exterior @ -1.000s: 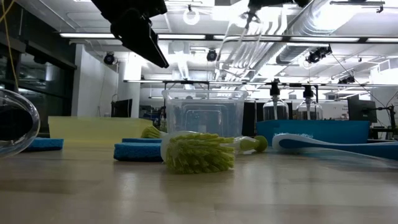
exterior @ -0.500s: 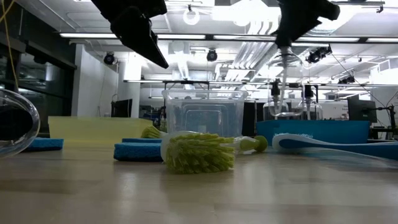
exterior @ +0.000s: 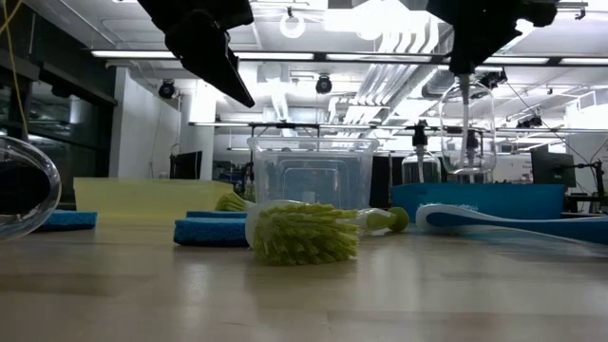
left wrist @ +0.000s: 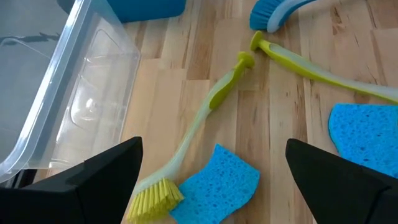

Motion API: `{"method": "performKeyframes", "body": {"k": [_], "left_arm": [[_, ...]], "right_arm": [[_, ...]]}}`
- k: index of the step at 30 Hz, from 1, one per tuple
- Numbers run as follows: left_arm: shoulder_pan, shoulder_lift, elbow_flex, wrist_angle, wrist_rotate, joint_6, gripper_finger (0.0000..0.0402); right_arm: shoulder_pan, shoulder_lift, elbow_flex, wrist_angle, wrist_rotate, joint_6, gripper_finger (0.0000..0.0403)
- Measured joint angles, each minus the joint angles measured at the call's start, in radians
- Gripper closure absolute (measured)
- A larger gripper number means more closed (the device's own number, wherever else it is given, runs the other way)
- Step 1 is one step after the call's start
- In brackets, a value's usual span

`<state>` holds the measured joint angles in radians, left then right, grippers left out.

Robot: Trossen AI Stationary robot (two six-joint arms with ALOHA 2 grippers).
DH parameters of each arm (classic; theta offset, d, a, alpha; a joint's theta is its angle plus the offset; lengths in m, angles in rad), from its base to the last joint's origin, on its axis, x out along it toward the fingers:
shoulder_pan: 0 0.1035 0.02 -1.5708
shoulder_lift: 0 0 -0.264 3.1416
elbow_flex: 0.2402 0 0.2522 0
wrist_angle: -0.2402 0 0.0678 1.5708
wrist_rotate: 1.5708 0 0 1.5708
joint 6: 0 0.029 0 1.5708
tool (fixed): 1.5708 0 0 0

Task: Pick & Place Kitchen Sink Supplies
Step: Put the transparent spray bottle into the blue bin

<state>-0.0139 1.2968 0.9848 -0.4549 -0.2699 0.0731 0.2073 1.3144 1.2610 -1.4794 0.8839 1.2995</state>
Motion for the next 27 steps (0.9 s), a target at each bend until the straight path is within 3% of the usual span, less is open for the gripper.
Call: {"method": "performKeyframes", "body": {"k": [11,27], "left_arm": [[0.000,0.000,0.000,0.000,0.018,-0.006,0.0014],[0.000,0.000,0.000,0.000,0.025,-0.013,0.0014]], "right_arm": [[-0.063,-0.108,0.000,-0.042,0.049,0.010,0.0278],[-0.282,-0.108,0.000,-0.083,0.019,0.010,0.0278]]}}
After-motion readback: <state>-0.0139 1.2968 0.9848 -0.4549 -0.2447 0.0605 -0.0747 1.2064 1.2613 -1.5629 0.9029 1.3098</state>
